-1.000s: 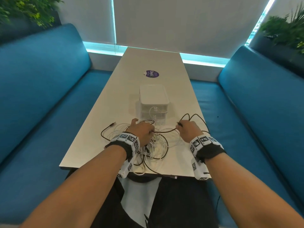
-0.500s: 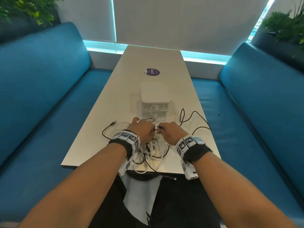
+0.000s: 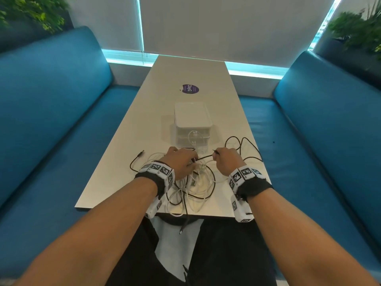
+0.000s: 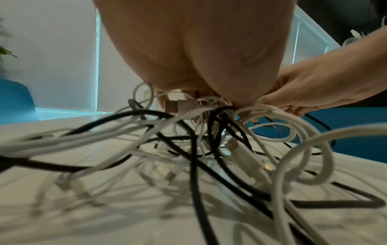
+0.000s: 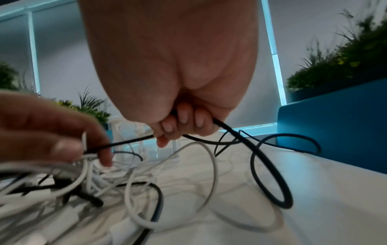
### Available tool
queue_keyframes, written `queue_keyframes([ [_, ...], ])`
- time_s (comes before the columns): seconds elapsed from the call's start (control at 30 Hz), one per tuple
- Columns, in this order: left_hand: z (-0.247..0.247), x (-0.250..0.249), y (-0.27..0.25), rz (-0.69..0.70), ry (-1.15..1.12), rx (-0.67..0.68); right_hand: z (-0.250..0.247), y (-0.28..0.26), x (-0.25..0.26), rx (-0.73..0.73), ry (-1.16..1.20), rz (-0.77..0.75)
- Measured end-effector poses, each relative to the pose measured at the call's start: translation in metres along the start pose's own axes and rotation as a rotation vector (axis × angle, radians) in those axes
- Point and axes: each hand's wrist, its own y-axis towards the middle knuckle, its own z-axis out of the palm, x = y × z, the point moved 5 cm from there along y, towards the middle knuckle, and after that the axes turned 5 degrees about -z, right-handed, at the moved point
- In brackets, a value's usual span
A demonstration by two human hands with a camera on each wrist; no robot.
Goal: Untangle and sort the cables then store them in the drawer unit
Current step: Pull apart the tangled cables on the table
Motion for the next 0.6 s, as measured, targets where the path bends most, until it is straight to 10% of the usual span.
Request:
queue_keyframes([
  [0.6, -0.010, 0.004, -0.007, 0.086, 0.130, -0.149, 0.010, -0.002, 0.039, 0.015, 0.064, -0.207],
])
